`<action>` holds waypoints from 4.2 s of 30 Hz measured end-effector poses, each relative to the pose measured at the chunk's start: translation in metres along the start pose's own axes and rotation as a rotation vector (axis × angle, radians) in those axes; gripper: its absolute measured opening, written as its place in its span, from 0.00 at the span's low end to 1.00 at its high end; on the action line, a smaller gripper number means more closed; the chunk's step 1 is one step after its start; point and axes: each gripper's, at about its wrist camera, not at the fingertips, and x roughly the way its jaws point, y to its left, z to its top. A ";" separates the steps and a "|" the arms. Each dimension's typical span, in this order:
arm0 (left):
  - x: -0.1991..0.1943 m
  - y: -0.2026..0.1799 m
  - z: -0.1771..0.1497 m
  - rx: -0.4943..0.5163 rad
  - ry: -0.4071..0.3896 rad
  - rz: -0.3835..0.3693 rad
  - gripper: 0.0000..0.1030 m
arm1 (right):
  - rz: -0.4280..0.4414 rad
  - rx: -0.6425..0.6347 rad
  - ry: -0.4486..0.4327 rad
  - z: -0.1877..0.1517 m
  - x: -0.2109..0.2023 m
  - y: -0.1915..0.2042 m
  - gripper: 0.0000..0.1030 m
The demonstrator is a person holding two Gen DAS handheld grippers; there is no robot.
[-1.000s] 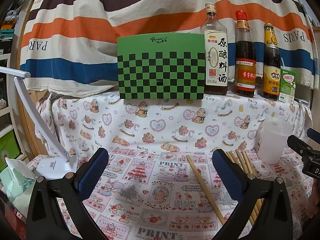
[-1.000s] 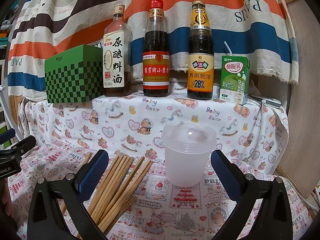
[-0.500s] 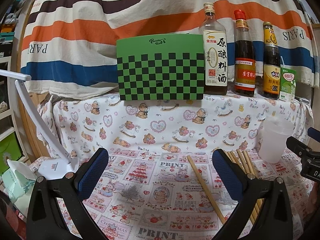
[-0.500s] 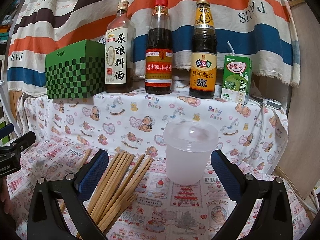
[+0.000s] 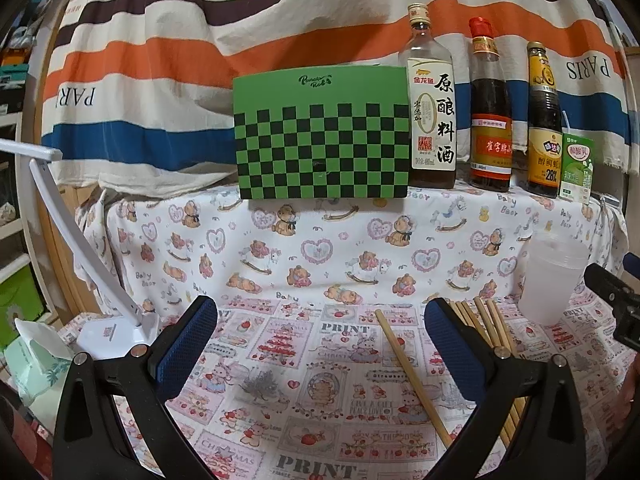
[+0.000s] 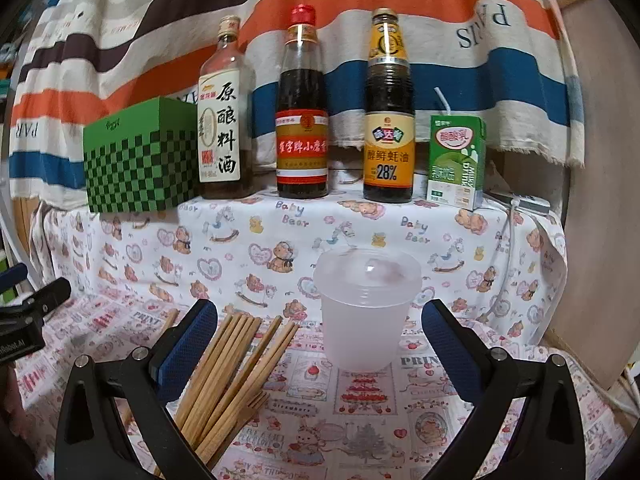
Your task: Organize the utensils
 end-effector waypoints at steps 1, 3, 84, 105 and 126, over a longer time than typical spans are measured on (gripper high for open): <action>-0.001 -0.002 0.000 0.007 -0.004 0.002 1.00 | -0.002 0.003 -0.001 0.000 0.000 -0.001 1.00; -0.002 -0.005 0.001 0.022 -0.009 -0.002 1.00 | -0.008 0.002 -0.003 0.000 -0.001 0.000 1.00; 0.183 -0.084 0.019 -0.001 0.677 -0.099 0.20 | -0.010 0.084 0.177 0.006 0.024 -0.037 0.04; 0.030 -0.034 0.166 -0.067 0.189 -0.133 0.06 | 0.129 0.181 0.339 -0.010 0.049 -0.044 0.04; -0.031 0.008 0.203 -0.176 -0.051 -0.168 0.06 | 0.254 0.176 0.506 0.062 0.054 0.006 0.17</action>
